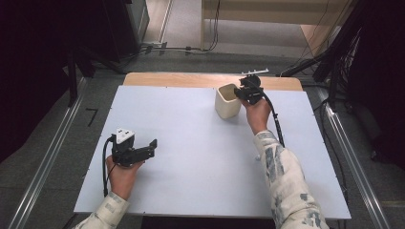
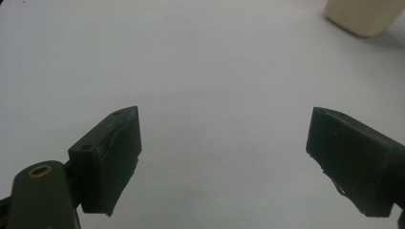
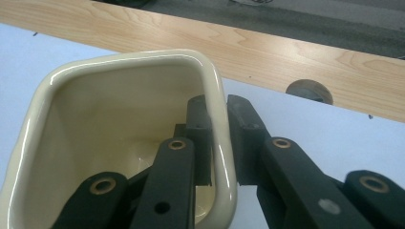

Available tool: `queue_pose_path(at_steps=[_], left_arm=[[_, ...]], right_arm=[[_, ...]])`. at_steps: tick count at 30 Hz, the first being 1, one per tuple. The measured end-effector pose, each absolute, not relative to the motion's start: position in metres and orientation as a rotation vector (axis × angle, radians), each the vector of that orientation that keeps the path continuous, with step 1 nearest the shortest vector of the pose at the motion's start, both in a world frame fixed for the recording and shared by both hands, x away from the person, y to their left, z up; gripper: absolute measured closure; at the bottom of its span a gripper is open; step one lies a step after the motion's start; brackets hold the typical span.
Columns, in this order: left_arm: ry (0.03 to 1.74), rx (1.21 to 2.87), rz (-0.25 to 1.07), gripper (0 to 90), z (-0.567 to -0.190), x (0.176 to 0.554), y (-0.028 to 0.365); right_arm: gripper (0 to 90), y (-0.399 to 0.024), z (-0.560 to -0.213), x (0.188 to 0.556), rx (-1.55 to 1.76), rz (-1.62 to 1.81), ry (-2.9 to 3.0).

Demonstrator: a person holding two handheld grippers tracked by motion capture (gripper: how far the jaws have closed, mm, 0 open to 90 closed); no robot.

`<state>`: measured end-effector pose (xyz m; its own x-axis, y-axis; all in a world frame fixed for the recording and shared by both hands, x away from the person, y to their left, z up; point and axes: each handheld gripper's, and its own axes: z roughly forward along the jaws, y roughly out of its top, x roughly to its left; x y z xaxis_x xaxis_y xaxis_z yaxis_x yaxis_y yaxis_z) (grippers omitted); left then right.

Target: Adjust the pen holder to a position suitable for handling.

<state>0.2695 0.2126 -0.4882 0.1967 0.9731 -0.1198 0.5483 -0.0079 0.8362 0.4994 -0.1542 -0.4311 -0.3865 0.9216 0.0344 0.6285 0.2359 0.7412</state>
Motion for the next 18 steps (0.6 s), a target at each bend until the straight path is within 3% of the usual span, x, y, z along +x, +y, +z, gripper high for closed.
queue_pose_path(at_steps=[18], left_arm=[[1.461,1.666,0.663,12.3,-0.488,0.269,0.211]], right_arm=[[78.1,-0.173,-0.424,0.457,1.357,0.954,2.201]])
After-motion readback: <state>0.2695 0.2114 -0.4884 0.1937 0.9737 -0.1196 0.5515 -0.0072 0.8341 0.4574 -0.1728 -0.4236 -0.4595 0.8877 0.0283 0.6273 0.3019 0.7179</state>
